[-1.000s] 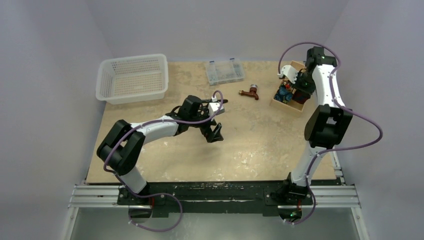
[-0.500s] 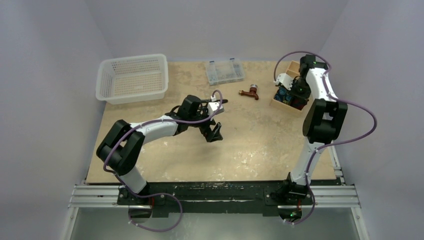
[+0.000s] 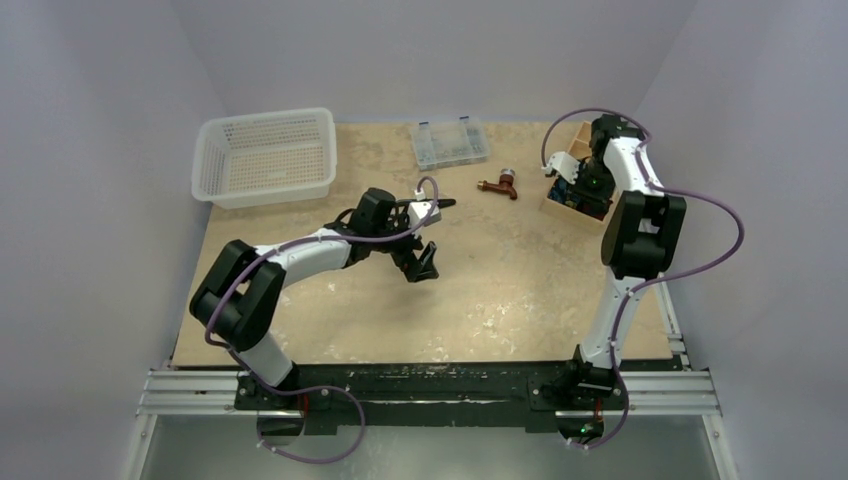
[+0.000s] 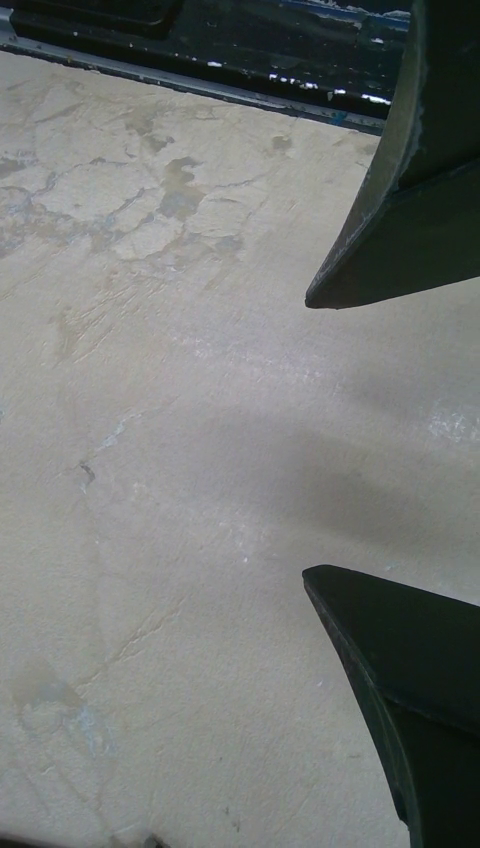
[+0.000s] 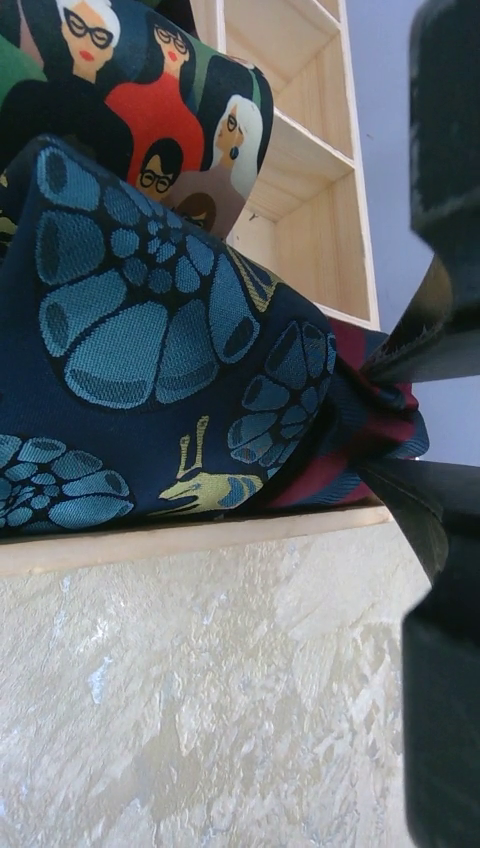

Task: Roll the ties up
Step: Place the tie in the storage box, then reset both arms

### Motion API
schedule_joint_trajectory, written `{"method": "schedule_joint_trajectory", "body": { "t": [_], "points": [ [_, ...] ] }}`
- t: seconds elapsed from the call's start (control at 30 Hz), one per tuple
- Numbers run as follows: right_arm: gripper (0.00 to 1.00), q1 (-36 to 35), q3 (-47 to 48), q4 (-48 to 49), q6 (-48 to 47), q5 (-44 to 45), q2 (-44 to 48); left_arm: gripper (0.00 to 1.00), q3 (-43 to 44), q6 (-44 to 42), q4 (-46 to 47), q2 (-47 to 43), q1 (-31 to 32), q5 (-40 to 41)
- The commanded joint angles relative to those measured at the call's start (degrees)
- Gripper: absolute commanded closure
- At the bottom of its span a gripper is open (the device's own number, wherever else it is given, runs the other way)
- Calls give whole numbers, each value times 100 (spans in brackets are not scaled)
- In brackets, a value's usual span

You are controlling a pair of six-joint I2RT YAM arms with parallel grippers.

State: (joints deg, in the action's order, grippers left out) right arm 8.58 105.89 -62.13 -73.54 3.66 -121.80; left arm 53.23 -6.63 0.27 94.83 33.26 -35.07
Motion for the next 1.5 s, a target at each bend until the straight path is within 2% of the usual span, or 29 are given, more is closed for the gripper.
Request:
{"method": "schedule_joint_trajectory", "body": {
  "t": [0.0,0.23,0.4,0.5,0.6,0.7,0.8,0.87,0.97,1.07,1.17,1.37,1.47],
  "points": [
    [62,-14,135,-27,20,-174,46,0,148,-113,-225,-320,-106,9],
    [35,17,204,-244,186,-344,640,0,262,-238,-456,-435,-163,285],
    [2,51,242,-404,347,-602,1153,0,419,-203,-634,-644,-318,653],
    [2,78,250,-282,611,-728,1499,0,536,-55,-707,-829,-515,871],
    [2,129,425,29,1431,-951,1821,0,990,228,-1113,-888,-829,1033],
    [2,164,552,356,2427,-1139,2147,0,1939,279,-2093,-641,-1184,1201],
    [2,164,122,870,3582,-1089,2603,0,2877,387,-3006,-314,-1488,1921],
    [2,178,-312,1180,4174,-1216,2891,0,3289,106,-3513,-225,-1719,2070],
    [2,172,-982,1466,4840,-1775,3183,0,3298,177,-3664,-427,-2276,1967],
    [2,167,-1553,1576,5056,-2274,3252,0,3373,340,-4132,-627,-2781,2196],
    [2,164,-2329,2066,5301,-2514,3418,0,3063,317,-4444,-996,-3225,2405],
    [2,164,-3543,2666,5312,-2592,4255,0,1867,80,-4656,-1989,-3501,2910],
    [2,171,-3939,2790,5453,-2654,4666,0,1634,224,-4804,-2248,-3509,2927]
  ]
}}
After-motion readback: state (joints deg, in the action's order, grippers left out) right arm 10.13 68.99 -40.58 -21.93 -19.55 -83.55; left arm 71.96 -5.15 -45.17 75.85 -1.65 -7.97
